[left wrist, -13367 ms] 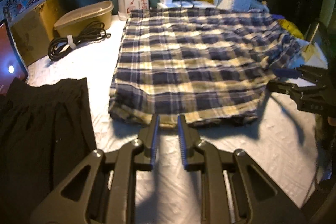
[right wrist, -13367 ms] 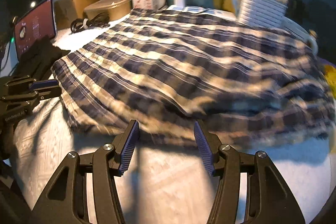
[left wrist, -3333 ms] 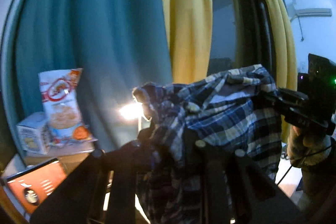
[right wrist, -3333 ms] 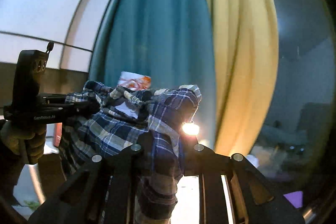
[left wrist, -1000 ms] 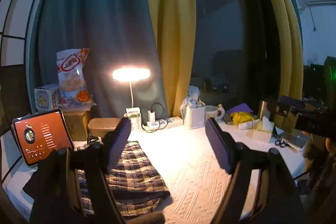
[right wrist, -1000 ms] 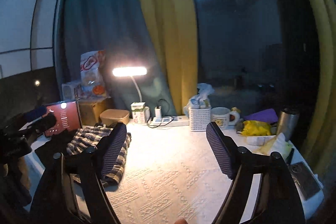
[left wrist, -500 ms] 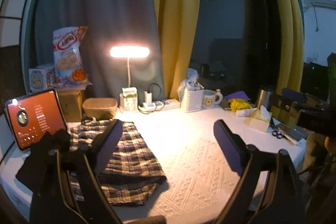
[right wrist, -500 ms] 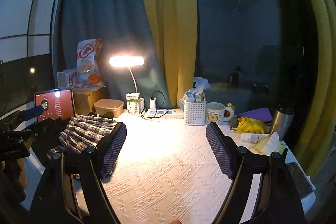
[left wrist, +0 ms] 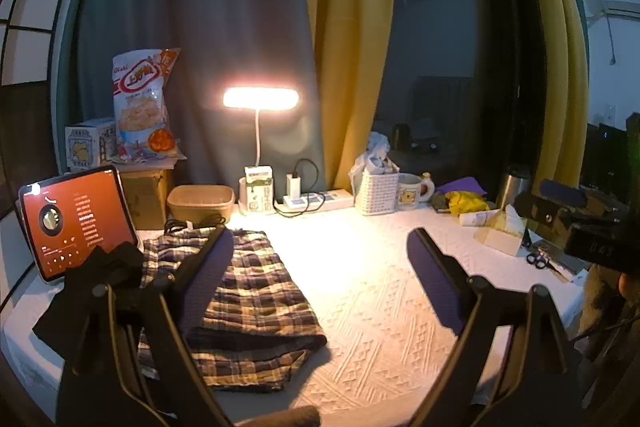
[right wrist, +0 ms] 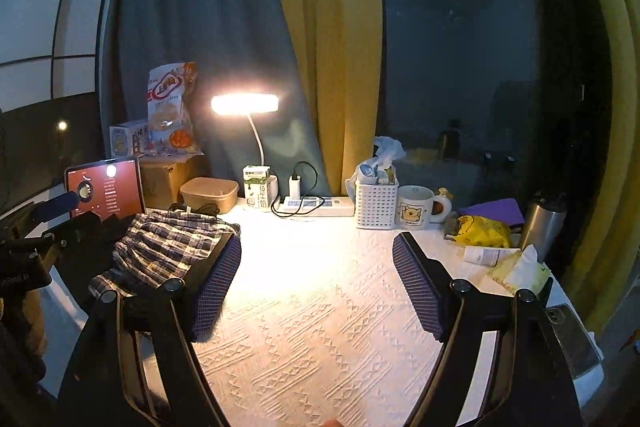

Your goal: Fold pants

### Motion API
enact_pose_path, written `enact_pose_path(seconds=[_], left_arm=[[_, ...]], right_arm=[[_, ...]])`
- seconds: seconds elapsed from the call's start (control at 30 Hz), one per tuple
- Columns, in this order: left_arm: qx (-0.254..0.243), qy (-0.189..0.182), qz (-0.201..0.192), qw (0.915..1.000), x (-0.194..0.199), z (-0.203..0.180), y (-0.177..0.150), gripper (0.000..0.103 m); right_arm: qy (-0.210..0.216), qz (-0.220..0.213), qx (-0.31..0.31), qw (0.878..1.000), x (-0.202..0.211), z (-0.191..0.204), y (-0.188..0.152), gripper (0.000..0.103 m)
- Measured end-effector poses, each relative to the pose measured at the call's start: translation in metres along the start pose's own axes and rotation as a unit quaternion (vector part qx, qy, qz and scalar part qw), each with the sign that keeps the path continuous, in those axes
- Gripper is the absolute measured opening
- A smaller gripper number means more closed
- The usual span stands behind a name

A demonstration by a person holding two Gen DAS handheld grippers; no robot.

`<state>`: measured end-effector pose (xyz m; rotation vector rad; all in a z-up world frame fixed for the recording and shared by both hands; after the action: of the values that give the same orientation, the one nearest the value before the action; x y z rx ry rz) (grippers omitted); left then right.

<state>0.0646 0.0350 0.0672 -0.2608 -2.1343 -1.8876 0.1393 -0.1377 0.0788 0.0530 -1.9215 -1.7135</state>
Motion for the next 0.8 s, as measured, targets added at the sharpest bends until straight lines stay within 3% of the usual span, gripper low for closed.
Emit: enact_pose_path(seconds=[0.8], left_arm=[[0.0,-0.004,0.001,1.0,0.0012,-0.0008,0.0001,0.089]], right_arm=[[-0.002,0.0,-0.001,1.0,-0.0002,0.002,0.0,0.081]])
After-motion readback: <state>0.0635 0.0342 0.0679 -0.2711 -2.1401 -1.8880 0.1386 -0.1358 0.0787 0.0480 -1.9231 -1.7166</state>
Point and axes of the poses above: each gripper's, at about its wrist camera, not at the fingertips, and x roughly against the way its jaws point, z to its left, y to its top, the point moved 5 cm from there along -x, roughly the way its jaws point, and after that the axes turned 4 degrees about -z, right-handed, at the moved point
